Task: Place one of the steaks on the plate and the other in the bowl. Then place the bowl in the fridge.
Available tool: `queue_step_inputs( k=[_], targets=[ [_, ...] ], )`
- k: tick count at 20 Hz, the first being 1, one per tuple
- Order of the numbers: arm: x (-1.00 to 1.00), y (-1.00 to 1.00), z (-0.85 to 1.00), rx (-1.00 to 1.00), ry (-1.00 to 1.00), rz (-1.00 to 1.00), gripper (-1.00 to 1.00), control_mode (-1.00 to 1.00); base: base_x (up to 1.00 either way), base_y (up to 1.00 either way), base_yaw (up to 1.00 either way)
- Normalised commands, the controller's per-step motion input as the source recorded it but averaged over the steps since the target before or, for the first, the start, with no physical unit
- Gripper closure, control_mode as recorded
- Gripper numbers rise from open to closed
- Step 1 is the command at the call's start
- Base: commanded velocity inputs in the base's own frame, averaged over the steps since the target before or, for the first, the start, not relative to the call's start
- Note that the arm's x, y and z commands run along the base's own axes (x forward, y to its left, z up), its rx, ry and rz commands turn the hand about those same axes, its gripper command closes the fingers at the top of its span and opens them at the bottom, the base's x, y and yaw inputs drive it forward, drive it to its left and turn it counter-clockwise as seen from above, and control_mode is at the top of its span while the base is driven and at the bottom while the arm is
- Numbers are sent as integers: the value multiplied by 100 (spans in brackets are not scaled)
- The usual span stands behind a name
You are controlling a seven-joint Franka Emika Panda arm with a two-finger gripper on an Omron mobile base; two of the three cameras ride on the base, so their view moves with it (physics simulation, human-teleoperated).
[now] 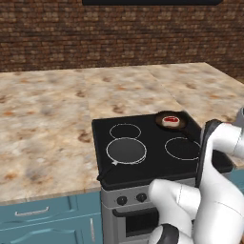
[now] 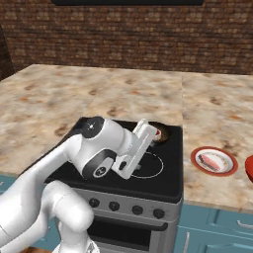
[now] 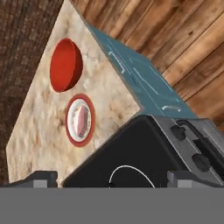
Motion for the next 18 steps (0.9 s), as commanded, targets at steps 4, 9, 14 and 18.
queue_step_inputs(
  k=[4,9,14,18],
  targets=[
    [18,30,0,-43,43,47,-100,-100,0,0,0],
    [27,4,0,-27,40,58,-100,-100,0,0,0],
    [42,0,0,-17,40,58,-100,-100,0,0,0],
    [42,6,9,-18,42,52,-100,-100,0,0,0]
  ],
)
